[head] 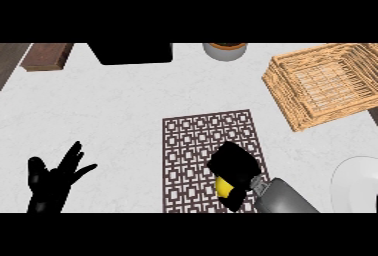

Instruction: Pick the lemon from the placemat and place it in the basket

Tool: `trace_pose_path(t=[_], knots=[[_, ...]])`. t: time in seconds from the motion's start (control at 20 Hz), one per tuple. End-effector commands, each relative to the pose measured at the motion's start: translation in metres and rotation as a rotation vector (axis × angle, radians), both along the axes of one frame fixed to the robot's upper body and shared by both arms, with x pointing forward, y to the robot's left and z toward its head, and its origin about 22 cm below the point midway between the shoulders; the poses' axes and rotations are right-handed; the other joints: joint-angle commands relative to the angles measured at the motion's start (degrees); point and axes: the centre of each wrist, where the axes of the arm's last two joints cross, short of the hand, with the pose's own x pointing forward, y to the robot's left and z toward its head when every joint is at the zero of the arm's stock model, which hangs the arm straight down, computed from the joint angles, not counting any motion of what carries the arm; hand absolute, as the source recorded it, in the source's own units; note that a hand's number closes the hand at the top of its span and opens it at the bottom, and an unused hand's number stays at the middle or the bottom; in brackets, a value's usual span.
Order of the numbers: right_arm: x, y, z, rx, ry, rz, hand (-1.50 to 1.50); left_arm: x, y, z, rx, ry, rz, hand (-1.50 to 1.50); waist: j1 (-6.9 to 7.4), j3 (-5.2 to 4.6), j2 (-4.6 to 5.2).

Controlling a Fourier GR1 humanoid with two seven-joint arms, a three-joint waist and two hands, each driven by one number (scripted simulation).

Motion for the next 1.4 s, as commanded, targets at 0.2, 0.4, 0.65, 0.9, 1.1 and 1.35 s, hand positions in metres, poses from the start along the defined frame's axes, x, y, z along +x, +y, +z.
trace_pose_path(t=[0.2,0.4,0.65,0.9,1.1,1.35], knots=[[-0.042,-0.075,0.022,0.183,-0.115,-0.44,1.5,-0.009,0.009,-0.002,0.016,0.092,0.011,0.0,-0.95,-0.69,0.26],[-0.048,-0.061,0.041,0.716,0.007,-0.562,1.5,-0.016,0.003,-0.008,-0.005,0.075,0.039,0.0,-2.31,-0.39,0.46],[-0.058,-0.083,0.113,1.032,-0.135,-0.584,1.5,-0.019,0.009,-0.01,0.014,0.08,0.014,0.0,-0.56,-0.73,0.46],[-0.084,-0.126,0.175,1.118,-0.199,-0.656,1.5,-0.001,-0.003,0.0,0.001,0.065,-0.026,0.0,0.44,-0.72,0.72],[-0.073,-0.153,0.216,1.14,-0.277,-0.771,1.5,-0.001,-0.011,-0.015,-0.013,0.074,-0.042,0.0,1.91,-0.8,1.06],[-0.053,-0.186,0.267,1.192,-0.318,-0.868,1.5,-0.001,-0.009,-0.015,-0.009,0.072,-0.041,0.0,2.61,-0.79,0.98]])
